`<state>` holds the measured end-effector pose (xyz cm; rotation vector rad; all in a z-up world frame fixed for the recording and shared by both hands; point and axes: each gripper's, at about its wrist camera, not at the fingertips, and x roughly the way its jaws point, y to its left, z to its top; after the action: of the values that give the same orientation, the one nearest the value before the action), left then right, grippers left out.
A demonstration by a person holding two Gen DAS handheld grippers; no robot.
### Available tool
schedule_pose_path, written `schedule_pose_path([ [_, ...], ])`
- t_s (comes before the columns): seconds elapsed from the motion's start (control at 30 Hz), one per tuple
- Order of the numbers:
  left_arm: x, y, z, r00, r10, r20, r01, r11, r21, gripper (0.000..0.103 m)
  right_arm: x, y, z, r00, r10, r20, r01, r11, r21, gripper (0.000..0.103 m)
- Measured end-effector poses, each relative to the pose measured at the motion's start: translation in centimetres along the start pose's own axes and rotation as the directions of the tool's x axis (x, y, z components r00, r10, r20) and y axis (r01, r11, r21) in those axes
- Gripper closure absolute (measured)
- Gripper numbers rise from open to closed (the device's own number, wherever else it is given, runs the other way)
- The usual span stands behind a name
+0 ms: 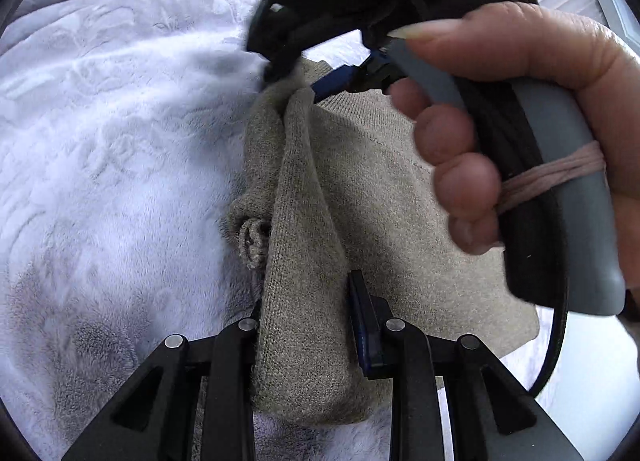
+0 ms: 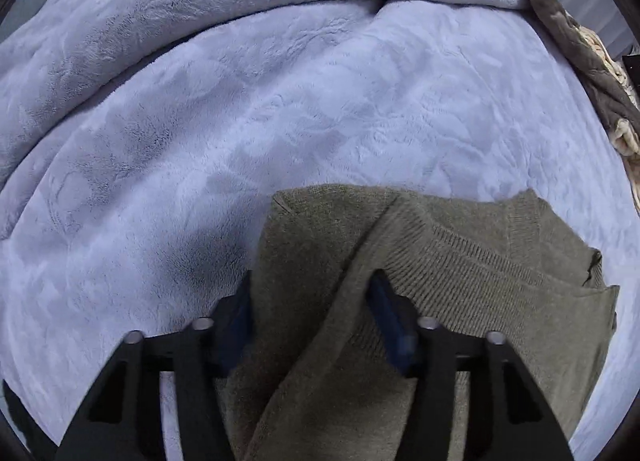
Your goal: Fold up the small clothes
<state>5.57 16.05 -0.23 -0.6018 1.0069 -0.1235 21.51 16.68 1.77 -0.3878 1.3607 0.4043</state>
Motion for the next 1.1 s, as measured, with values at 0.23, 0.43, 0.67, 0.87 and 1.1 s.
schedule_pose_path([
  [0.23, -0.4, -3.3, -0.2, 0.997, 0.08, 0.008, -0.081, 0.995, 0.053, 0.08, -2.7, -2.5, -1.4, 0.992, 0.121, 0.037, -0.12, 0.993, -0.014, 0.087],
  [0.43, -0.8, -6.5, -0.6, 0.986, 0.162, 0.033, -0.164, 0.982, 0.097, 0.082, -5.4, -5.5, -3.1, 0.962, 0.255, 0.095, -0.256, 0.967, 0.0, 0.087],
  [0.67, -1.4, -12.8, -1.9, 0.971, 0.227, 0.078, -0.239, 0.947, 0.216, 0.085, -8.4, -9.3, -3.2, 0.91, 0.38, 0.168, -0.388, 0.922, 0.017, 0.088],
  [0.87, -0.5, -16.5, -2.8, 0.963, 0.258, 0.073, -0.268, 0.928, 0.26, 0.085, -9.4, -10.6, -2.9, 0.895, 0.398, 0.199, -0.409, 0.912, 0.014, 0.088],
  [1.1, -1.1, -16.9, -2.1, 0.952, 0.299, 0.06, -0.304, 0.913, 0.272, 0.085, -10.1, -11.8, -3.5, 0.882, 0.418, 0.216, -0.432, 0.902, 0.019, 0.088],
])
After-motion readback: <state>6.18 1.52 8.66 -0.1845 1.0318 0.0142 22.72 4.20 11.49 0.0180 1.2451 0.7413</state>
